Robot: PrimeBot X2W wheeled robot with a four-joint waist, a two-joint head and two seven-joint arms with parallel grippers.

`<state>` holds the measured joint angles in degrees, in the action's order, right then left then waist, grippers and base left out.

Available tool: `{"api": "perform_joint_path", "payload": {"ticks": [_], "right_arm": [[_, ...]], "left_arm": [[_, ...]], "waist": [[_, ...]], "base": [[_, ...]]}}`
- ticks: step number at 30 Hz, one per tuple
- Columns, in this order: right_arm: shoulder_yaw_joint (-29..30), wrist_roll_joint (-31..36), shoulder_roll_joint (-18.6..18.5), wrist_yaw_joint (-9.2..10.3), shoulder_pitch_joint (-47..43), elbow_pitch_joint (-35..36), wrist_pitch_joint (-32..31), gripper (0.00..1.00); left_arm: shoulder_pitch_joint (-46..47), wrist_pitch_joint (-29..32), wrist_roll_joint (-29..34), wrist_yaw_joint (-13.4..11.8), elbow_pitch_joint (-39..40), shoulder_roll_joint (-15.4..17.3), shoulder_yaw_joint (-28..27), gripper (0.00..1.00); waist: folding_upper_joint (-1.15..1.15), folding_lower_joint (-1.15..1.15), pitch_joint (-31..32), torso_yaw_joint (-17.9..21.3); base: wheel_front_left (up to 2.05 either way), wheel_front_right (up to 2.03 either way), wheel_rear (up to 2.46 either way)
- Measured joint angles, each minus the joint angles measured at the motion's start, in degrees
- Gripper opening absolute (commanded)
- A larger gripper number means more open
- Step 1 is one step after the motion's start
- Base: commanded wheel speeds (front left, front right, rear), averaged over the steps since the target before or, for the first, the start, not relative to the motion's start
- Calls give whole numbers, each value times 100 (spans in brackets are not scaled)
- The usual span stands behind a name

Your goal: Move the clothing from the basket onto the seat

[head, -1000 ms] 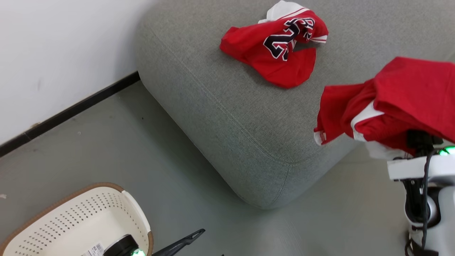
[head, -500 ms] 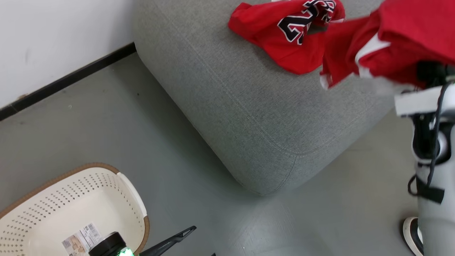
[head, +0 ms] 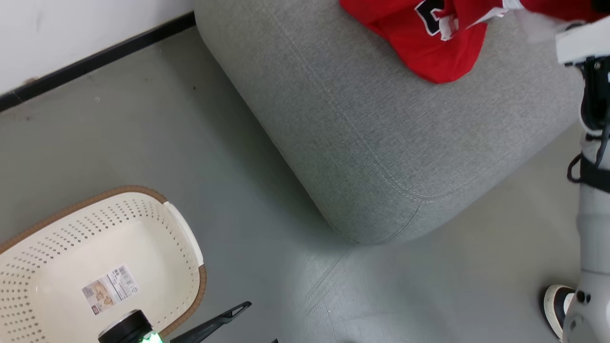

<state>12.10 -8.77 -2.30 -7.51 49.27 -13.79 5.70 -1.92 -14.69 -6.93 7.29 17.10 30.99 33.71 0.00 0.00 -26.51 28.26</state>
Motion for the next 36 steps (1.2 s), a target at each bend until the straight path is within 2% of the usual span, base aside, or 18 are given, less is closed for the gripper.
{"api": "perform_joint_path", "payload": {"ticks": [12,16,27,28,29,33,36], "right_arm": [[580,660,0,-2,1138,-355,-224,0],[855,1120,-3,-2,1373,-380,-225,0],[2418,2020,19,-4,1595,-487,-277,0],[2418,2020,19,-4,1595,-487,-277,0],[2813,2136,20,-4,1591,-558,-382,0],[3239,2243,12,-1,1556,-749,-546,0],[3210,2364,20,-1,1552,-1069,-843,0]], "left_arm": [[-108,0,51,0,412,315,-201,100],[-108,0,52,0,523,386,-249,100],[-105,0,57,0,701,550,-313,100],[-105,0,57,0,701,550,-313,100],[-99,0,54,0,715,612,-282,100],[-81,0,54,0,748,715,-205,100],[-42,0,54,0,776,727,-179,100]], "waist": [[0,0,-501,-248],[0,0,-660,-329],[0,0,-1040,-566],[0,0,-1040,-566],[0,0,-1100,-607],[0,0,-1181,-668],[0,0,-1256,-730]], "base": [[0,0,0],[0,0,0],[0,0,0],[0,0,0],[0,0,0],[0,0,0],[0,0,0]]}}
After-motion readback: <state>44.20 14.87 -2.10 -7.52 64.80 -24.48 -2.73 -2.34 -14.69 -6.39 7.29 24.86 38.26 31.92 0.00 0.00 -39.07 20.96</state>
